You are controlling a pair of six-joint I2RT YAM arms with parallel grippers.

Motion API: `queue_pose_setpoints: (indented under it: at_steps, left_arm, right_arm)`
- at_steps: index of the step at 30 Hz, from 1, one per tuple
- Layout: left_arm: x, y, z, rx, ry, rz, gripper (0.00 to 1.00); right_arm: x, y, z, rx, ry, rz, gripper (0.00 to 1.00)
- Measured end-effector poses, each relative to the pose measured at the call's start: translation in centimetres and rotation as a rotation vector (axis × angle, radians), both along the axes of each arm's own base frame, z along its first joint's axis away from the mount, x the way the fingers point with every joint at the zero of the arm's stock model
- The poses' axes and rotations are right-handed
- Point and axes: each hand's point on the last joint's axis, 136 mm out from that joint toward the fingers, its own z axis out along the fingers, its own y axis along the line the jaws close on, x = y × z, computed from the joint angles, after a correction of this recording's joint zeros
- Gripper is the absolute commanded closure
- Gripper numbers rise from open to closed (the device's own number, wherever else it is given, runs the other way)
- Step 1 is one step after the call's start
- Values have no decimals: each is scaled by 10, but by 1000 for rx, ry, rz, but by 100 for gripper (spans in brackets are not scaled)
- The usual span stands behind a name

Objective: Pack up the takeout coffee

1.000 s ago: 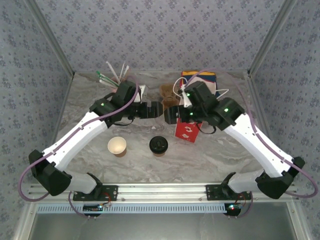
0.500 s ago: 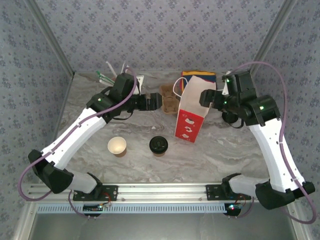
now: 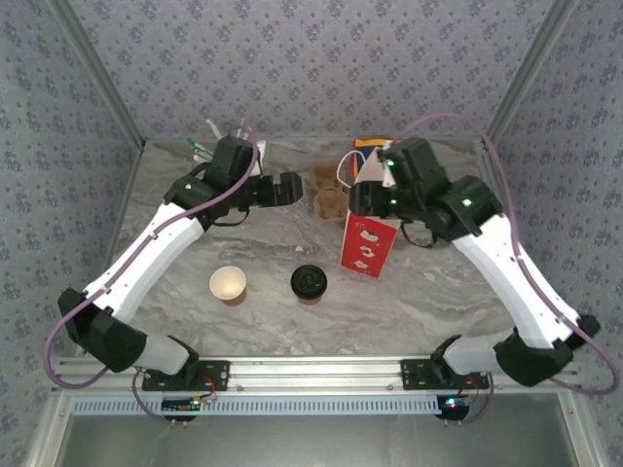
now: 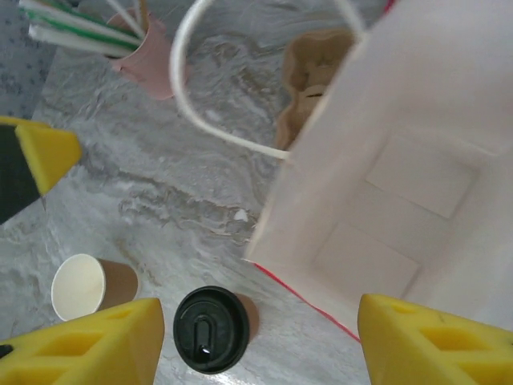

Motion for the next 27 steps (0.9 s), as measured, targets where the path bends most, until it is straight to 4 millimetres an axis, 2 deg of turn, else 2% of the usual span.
queue_pose_setpoints:
  at_steps: [5, 10, 13, 15, 18, 23, 27]
  left_arm:
    - [0, 36, -12, -1, 25, 89, 0]
    - [-7, 53, -9, -19, 15, 132, 0]
    - [-11, 59, -9, -25, 16, 144, 0]
    - [-13, 61, -11, -25, 20, 149, 0]
    - [-15, 62, -17, -23, 33, 152, 0]
    - [-15, 61, -18, -25, 38, 148, 0]
    - [-16, 60, -19, -27, 40, 145, 0]
  right_arm:
    - [14, 61, -34, -87, 57, 87, 33]
    - [28, 122, -62, -150, 85, 171, 30]
    - [30, 139, -86, -190, 127, 199, 30]
    - [33, 139, -103, -222, 162, 196, 30]
    - [41, 130, -125, -262, 208, 171, 30]
    - [49, 98, -158, -322, 286, 111, 30]
    - [43, 70, -181, -375, 344, 74, 30]
